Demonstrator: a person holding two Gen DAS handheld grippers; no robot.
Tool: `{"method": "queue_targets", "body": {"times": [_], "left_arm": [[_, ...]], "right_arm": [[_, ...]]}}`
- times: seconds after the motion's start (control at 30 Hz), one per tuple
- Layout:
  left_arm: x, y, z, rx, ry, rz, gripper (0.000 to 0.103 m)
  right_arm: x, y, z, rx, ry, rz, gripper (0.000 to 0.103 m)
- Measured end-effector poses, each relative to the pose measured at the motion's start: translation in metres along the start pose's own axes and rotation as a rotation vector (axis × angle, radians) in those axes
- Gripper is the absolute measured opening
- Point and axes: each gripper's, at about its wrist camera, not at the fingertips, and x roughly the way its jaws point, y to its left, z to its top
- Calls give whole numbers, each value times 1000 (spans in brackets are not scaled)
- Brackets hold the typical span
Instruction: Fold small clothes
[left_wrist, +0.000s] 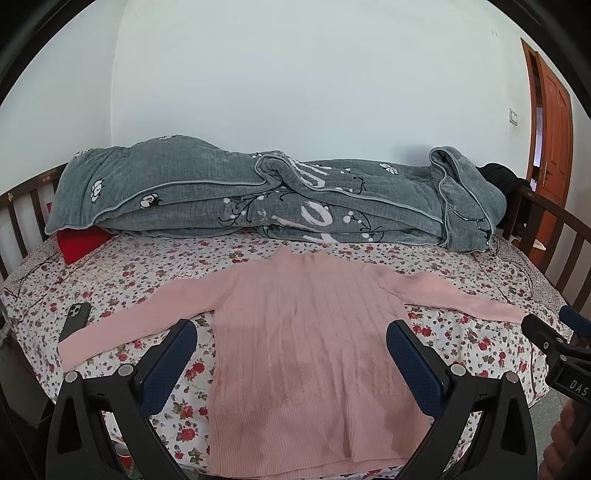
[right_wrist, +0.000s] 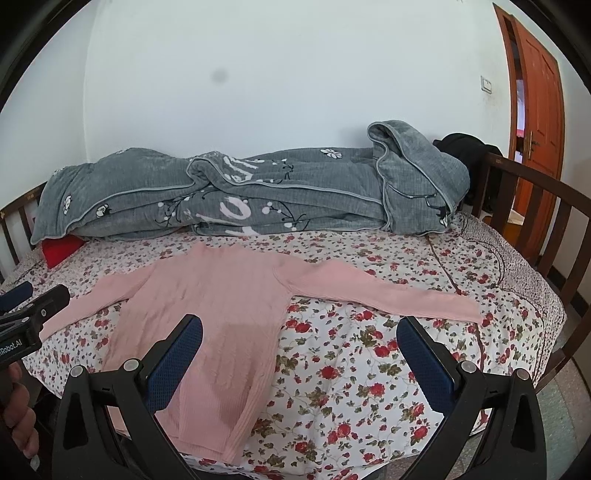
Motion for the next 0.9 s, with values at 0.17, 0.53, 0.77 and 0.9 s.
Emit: {"method": "queue_targets", "body": {"times": [0.17, 0.53, 0.77, 0.9], "left_arm": [[0, -2, 0, 1, 2, -2, 103], [0, -2, -3, -1, 3, -4, 103], [0, -2, -5, -4, 4, -5, 103], [0, -1, -6, -6, 2, -5, 103]], "right_arm": [[0, -1, -1, 1, -1, 0, 103], [0, -3, -2, 7, -3, 4, 103], [0, -3, -3, 9, -3, 5, 103], [-1, -4, -3, 10, -4, 6, 103]]}}
